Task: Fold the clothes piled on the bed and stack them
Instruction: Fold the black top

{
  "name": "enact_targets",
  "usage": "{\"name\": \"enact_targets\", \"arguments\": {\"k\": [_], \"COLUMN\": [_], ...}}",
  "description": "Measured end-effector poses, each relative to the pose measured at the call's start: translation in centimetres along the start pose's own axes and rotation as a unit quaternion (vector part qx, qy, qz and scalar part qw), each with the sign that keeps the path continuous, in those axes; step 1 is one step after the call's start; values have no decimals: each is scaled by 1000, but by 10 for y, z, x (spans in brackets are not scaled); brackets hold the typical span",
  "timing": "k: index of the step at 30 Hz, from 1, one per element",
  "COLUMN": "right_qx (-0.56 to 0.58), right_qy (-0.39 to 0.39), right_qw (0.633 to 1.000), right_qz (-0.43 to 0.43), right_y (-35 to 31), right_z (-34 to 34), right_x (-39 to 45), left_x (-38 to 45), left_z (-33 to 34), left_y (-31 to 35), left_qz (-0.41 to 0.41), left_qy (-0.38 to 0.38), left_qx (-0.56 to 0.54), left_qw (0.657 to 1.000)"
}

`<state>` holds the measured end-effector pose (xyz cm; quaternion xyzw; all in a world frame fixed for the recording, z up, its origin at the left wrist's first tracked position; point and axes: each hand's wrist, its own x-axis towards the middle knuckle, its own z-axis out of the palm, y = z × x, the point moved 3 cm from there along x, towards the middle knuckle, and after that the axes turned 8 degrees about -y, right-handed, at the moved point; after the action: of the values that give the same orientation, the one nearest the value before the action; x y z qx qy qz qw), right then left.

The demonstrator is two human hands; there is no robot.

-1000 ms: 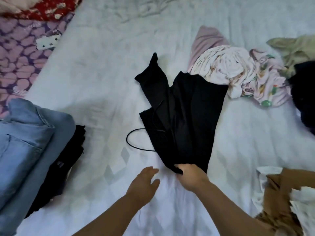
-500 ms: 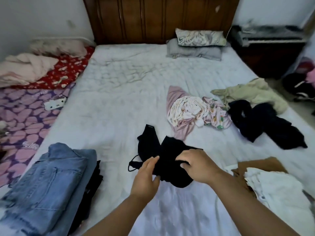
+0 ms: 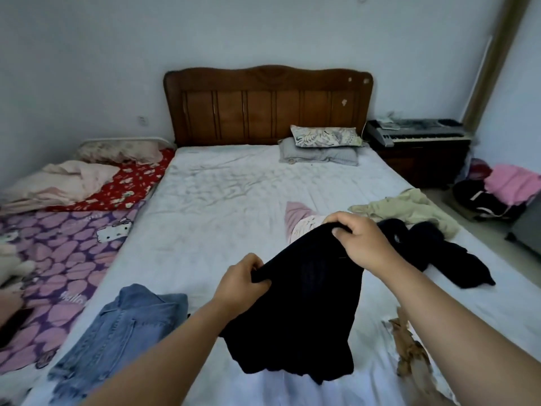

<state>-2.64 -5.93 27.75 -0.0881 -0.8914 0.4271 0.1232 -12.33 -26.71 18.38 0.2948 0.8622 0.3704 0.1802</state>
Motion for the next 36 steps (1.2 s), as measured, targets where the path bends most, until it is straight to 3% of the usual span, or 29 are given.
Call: {"name": "enact_targets", "arguments": {"k": [5,10,14,17,21,24,26,31,36], "right_qx": [55,38,-69,-162,-366,-497,-530,-531,-540], "right_qy": [26,-8,-76,-67,-75,-65,-58,-61,-83], "right_qw": [998,999,994,984,927,864,845,845,835], "right_qz": [18,-9,-27,-42,-39,-48,-34,6,62], "right_y": [-3,-5,-13,-14,-10,-14,-16,-16,-15], "right_z": [-27,-58,-83,-102,-112,-112,-112,-109,-115], "right_x": [-2,-1,6,18,30,35,36,40,47], "left_x": [0,4,7,3,0,3,4,10,21], "left_z": [-44,-77,-107,-119,-122,-123,-126,-123,-117], "left_y": [13,46,84,111,125,124,120,118,118], "left_qz": [-5,4,15,28,21,-9,-31,-43,-51], "left_qy": [-85,-53,-10,5,-3,-32,-47,-28,-57], "left_qx": [147,218,266,303,366,356,308,305,303], "left_qw": [985,974,964,952,930,934,950,951,950]}}
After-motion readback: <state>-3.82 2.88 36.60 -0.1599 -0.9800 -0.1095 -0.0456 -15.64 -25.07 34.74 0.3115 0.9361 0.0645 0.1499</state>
